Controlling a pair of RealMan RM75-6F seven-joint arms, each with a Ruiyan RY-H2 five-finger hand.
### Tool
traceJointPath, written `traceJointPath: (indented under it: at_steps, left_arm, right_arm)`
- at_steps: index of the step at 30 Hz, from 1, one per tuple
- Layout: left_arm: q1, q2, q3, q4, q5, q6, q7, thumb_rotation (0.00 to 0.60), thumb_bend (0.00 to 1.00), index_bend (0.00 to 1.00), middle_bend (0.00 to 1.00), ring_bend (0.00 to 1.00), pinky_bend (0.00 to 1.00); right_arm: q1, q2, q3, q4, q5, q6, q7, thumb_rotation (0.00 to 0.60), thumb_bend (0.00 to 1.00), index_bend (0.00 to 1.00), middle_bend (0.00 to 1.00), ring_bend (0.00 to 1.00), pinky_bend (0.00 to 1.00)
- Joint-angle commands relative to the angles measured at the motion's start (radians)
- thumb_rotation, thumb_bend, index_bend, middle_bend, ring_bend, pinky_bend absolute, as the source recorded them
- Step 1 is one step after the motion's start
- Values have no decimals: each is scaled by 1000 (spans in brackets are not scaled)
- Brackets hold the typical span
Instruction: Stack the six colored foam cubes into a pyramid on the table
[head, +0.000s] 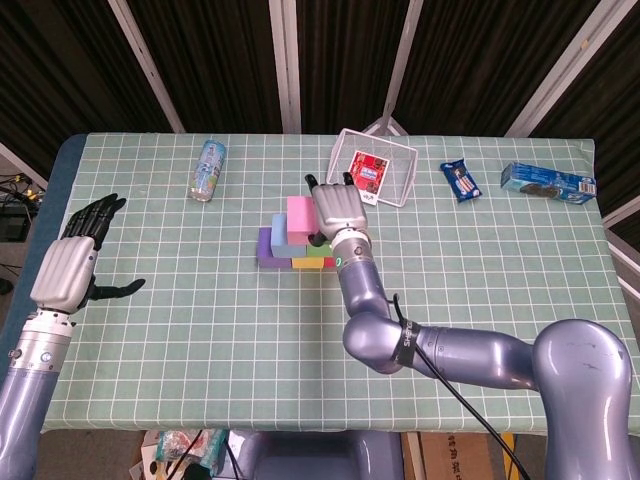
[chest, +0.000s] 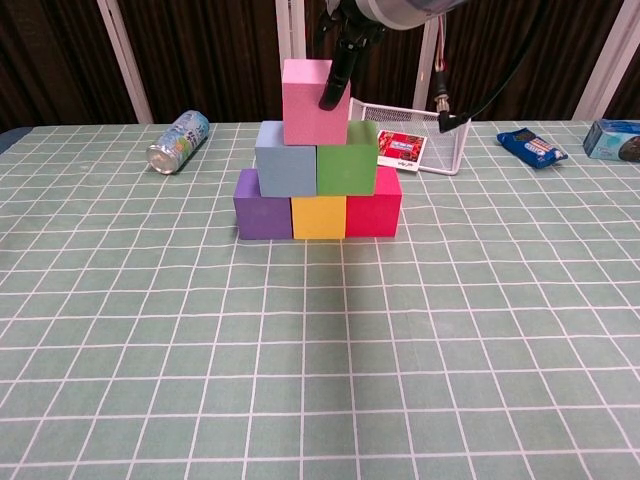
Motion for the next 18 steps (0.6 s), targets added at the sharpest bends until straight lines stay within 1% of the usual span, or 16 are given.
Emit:
traceJointPath:
  at_steps: [1,9,14,18]
  left_arm:
    - [0,1,0,0,-1,-1,0,600,63,0,6,0,26]
    - [1,6,-2,-2,-4,-1,-3,600,63,0,5,0,26]
    - [0,7,0,-2,-4,-4,-2,600,63,0,4,0,26]
    - [-1,7,-1,-1,-7,-5,-2,600,63,0,3,0,26]
  right_arm:
    - [-2,1,0,-3,3,0,-4,600,321,0,292,278,0]
    - [-5,0,0,-9,7,-4,-14,600,320,0,239,269,0]
    - [-6,0,2,-13,-3,1,-14,600,320,0,165,209,0]
    - [-9,1,4,-21,-11,7,-12,600,320,0,98,135,0]
